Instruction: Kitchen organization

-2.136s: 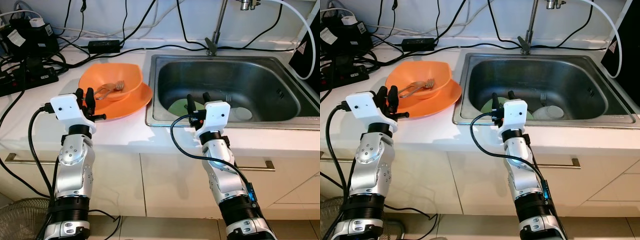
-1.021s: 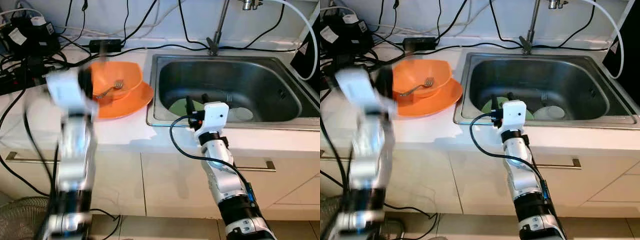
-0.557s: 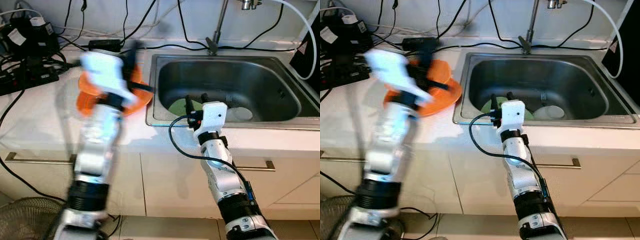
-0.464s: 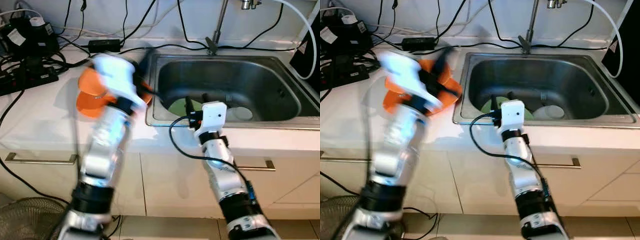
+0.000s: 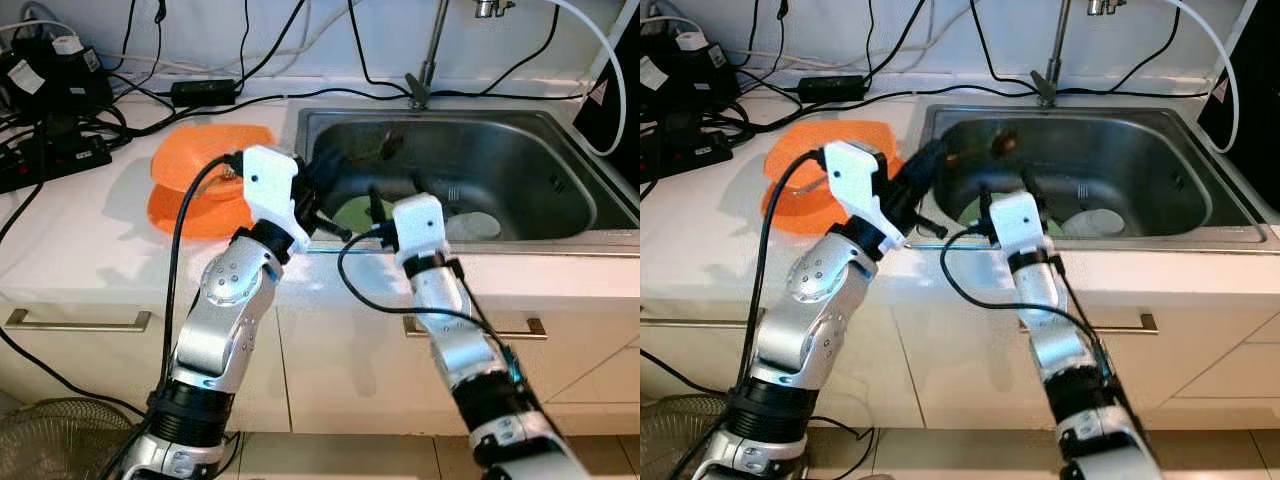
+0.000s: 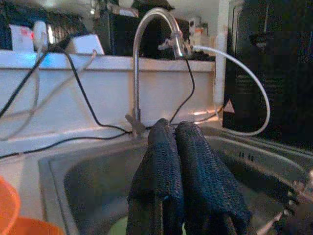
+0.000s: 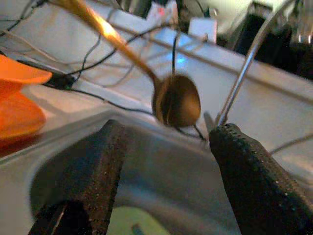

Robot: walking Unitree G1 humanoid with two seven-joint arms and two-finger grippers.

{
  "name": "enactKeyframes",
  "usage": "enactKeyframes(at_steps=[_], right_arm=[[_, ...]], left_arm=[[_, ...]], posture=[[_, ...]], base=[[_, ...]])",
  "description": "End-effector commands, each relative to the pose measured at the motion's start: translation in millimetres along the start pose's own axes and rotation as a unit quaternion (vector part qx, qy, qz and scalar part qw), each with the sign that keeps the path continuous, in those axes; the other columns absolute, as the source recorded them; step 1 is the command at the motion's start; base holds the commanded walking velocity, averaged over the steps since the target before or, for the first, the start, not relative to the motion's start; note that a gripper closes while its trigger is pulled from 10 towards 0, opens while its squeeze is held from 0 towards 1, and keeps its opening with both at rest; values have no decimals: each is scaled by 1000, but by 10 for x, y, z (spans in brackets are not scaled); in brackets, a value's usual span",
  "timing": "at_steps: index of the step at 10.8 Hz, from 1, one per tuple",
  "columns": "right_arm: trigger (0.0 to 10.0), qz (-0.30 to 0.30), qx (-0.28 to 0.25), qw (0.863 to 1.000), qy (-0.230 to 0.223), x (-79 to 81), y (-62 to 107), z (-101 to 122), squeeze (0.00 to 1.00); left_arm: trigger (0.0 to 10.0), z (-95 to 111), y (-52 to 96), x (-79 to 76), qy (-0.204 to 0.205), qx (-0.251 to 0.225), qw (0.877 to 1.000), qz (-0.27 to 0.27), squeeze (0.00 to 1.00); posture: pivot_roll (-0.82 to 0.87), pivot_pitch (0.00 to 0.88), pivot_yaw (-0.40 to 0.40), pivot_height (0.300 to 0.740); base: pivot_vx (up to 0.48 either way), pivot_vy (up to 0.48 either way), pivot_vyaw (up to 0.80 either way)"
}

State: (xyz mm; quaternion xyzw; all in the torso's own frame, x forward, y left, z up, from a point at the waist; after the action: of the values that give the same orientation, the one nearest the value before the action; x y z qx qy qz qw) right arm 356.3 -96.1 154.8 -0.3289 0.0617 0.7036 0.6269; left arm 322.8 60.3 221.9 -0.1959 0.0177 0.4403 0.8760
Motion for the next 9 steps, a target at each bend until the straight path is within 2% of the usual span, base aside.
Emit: enactKeyframes(at_steps=[1, 4, 5, 9], right_arm=[[10000, 0, -7, 1000, -3, 26, -18, 33, 0], [10000, -5, -9, 1000, -12, 36, -28, 54, 0], [10000, -17, 5, 999, -33, 14, -24, 13, 0], [10000, -6, -9, 1000, -28, 63, -16, 56, 0]], left_arm=[[10000, -23, 13, -44, -2, 12, 1000, -13, 0], [10000, -142, 70, -57, 0, 47, 999, -24, 0], [10000, -186, 84, -65, 7, 60, 998, -27, 0], [10000, -246, 100, -120, 10, 81, 996, -43, 0]], posture=[[124, 0, 30, 740], [128, 0, 31, 740], [127, 0, 33, 740], [126, 0, 37, 740]], base=[[0, 0, 0], [0, 0, 0], [0, 0, 0], [0, 0, 0]])
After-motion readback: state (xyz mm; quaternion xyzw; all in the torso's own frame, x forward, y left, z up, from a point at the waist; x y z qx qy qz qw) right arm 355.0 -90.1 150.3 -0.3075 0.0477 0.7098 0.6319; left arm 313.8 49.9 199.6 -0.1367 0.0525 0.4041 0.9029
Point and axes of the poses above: a point about 5 cm out from each wrist's last joint towards the gripper, its own y axis pointing back from the gripper into the wrist, its own z axis along the axis of the wrist's last joint, x = y × z, the point moved 2 cm from there along -y, pointing out of the wrist towards the gripper, and after that the axes turned 13 degrees about y, right-handed, at the moved point
